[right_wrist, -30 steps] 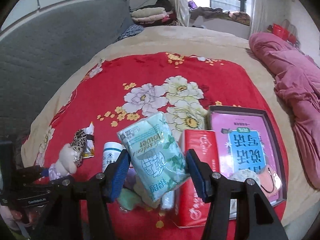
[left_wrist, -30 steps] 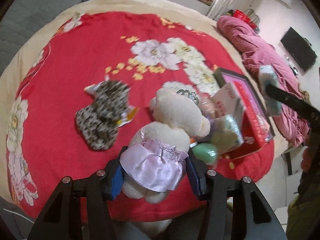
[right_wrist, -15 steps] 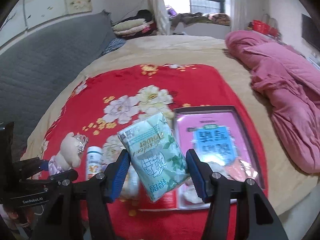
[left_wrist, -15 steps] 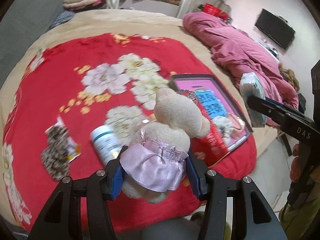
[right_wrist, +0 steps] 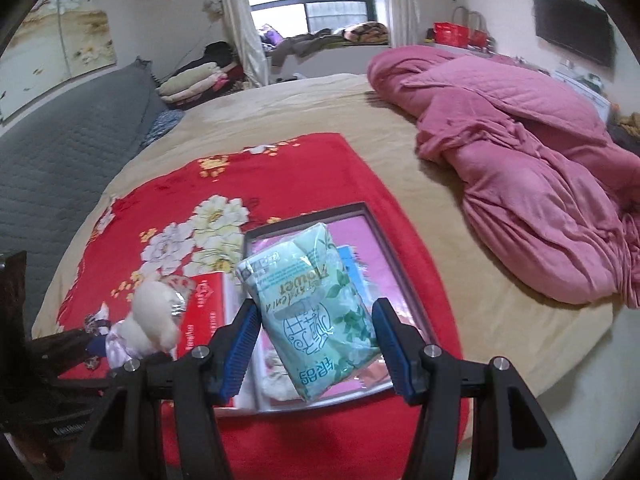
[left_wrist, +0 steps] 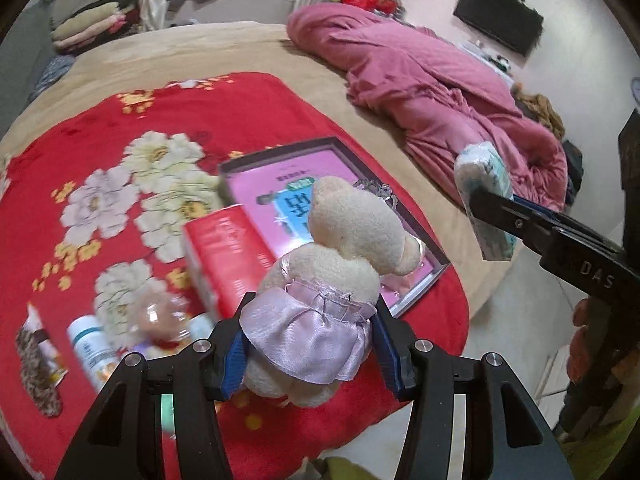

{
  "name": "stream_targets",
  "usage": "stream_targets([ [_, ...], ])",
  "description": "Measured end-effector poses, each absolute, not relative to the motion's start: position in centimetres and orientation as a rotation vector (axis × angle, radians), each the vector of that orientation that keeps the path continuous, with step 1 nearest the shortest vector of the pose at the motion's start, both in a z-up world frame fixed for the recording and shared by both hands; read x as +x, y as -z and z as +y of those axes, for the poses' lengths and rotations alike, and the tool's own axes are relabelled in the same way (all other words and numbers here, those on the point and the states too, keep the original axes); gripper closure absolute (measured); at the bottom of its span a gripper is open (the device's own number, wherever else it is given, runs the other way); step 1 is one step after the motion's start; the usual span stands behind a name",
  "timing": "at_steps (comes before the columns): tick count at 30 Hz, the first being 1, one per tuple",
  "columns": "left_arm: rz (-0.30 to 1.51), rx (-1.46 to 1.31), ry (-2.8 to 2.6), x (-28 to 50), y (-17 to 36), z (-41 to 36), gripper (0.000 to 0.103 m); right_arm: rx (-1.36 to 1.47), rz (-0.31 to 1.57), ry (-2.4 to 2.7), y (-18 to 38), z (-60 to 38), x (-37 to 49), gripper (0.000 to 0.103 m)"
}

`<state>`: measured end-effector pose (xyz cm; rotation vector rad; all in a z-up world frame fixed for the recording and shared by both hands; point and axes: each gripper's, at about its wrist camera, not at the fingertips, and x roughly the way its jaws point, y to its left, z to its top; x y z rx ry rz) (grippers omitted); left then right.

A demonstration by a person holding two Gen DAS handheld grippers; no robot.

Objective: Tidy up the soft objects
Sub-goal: 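Carry the tissue pack and plush bear over the pink book box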

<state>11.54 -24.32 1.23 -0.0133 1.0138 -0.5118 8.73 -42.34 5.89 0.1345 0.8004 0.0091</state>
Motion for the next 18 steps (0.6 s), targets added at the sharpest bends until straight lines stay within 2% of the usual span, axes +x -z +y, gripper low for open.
stream_targets([
  [7,1.055,0.031,0.532,13.1,1.0,-29.0,0.048,0.165,0.824,0.037,-4.0,-45.3,9.2,0.045],
  [18,1.139,0.052,0.531,15.2,4.9,-32.3,0.047,0.197,0.871,0.070,-0.6,-47.6,11.1,0.045],
])
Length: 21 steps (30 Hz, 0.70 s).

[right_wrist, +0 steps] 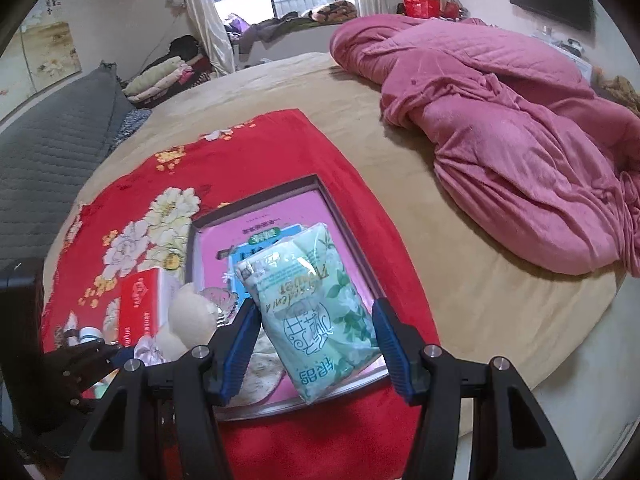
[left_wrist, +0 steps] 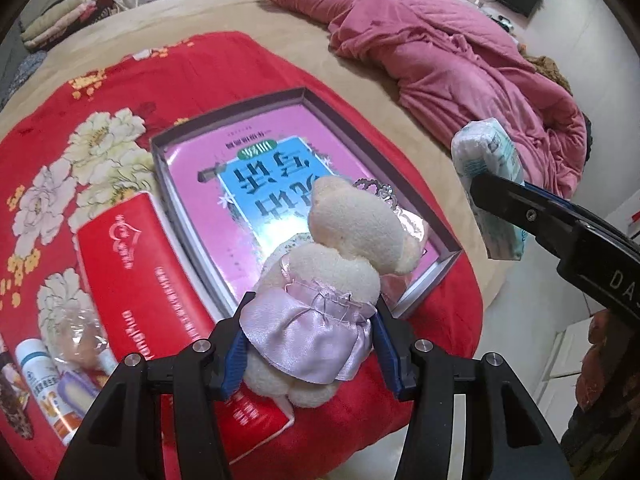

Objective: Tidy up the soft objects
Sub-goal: 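Carry the tissue pack and plush bear over the pink book box, then lower the tissue pack onto the book box with the right tool while the left holds the bear above it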

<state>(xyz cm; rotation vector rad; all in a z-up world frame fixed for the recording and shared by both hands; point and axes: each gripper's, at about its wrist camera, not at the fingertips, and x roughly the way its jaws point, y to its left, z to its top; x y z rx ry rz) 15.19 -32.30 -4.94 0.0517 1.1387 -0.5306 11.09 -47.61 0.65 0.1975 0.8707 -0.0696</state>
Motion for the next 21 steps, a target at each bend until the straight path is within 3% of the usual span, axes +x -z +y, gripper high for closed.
stream_targets([
  [21,1.212,0.118,0.550,16.8,8.5,-36.1,0.047,0.230,1.005,0.137,5.2,-49.5,14.0,0.045],
])
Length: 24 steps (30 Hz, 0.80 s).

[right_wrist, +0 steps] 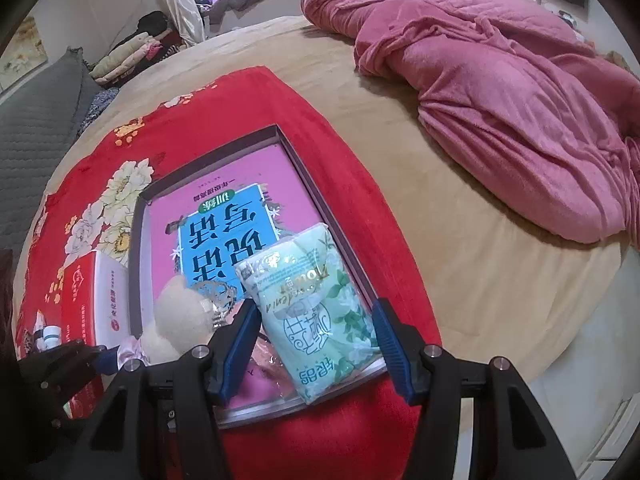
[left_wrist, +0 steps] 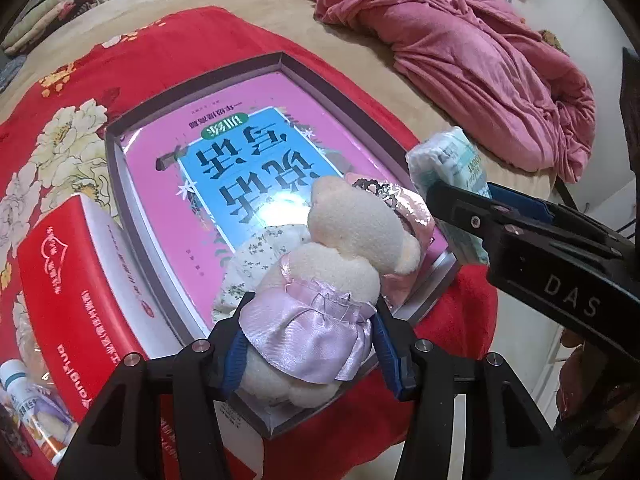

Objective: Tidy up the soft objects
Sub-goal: 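Lower the tissue pack onto the book box with the right tool while the left holds the bear above it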

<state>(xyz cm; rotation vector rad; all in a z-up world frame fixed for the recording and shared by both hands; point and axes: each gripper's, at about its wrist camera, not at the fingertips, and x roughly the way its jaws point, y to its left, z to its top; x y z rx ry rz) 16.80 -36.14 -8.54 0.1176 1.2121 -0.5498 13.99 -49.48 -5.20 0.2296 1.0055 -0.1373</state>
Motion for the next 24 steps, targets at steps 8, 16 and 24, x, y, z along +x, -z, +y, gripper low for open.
stream_targets([
  [8,1.210,0.132,0.547,17.0,9.0,-36.4,0.047,0.238,1.040,0.126,6.6,-49.4,14.9,0.045],
  [16,1.206,0.167,0.539,16.9,9.2,-36.7,0.047,0.240,1.079,0.145,8.0,-49.3,15.4,0.045],
  [24,1.210,0.193,0.529,16.9,9.4,-37.0,0.047,0.258,1.079,0.154,8.7,-49.8,15.5,0.042],
])
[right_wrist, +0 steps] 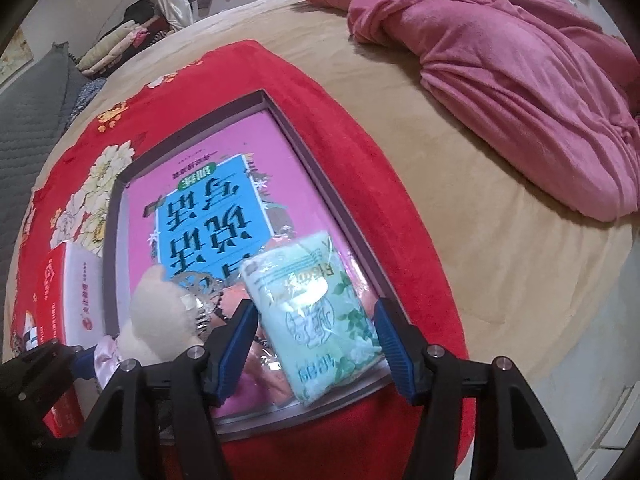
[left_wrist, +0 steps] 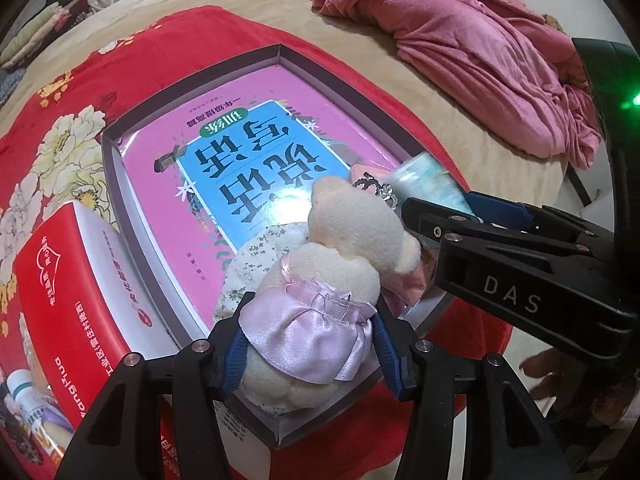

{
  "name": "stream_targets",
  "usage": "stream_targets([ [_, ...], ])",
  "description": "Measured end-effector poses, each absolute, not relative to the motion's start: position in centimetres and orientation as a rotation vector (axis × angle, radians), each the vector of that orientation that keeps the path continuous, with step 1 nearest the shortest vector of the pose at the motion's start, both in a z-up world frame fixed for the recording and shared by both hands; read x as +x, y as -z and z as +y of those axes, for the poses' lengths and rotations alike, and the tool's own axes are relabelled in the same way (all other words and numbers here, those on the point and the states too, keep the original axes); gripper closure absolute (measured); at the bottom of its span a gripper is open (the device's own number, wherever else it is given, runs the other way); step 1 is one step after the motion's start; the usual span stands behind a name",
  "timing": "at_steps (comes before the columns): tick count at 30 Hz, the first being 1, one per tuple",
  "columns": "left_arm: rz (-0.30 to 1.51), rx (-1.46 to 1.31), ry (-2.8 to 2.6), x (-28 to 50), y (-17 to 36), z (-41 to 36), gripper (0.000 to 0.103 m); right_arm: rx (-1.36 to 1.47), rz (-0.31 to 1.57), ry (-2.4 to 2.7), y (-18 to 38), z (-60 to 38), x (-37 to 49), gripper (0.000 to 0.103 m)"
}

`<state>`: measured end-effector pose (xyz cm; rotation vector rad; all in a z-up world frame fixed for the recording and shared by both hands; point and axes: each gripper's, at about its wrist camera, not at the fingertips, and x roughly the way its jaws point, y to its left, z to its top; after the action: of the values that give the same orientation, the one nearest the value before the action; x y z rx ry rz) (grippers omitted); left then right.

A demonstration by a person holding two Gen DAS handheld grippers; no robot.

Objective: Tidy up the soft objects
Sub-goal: 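Lower the tissue pack onto the book box with the right tool while the left holds the bear above it, then open both tools, releasing the bear and tissue pack, and withdraw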

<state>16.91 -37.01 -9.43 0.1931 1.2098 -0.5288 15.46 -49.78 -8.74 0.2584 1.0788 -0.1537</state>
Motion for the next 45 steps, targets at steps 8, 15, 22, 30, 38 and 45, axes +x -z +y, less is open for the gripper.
stream_targets([
  [8,1.235,0.225,0.503,17.2,10.0,-37.6,0.046,0.301,1.022,0.172,7.5,-51.0,14.3,0.040],
  [15,1.260,0.265,0.464,17.6,10.5,-38.5,0.042,0.315,0.983,0.185,5.9,-51.6,12.9,0.039],
  [22,1.243,0.272,0.455,17.4,10.1,-38.5,0.036,0.330,0.957,0.185,5.1,-52.1,12.0,0.039],
  [30,1.232,0.247,0.460,17.5,9.1,-37.5,0.029,0.338,0.926,0.190,3.8,-52.1,11.3,0.039],
  [38,1.201,0.233,0.465,17.2,7.4,-36.2,0.028,0.336,0.906,0.193,2.6,-51.8,10.7,0.039],
  [45,1.165,0.204,0.470,16.7,5.3,-34.6,0.028,0.312,0.900,0.193,1.9,-51.0,10.7,0.039],
])
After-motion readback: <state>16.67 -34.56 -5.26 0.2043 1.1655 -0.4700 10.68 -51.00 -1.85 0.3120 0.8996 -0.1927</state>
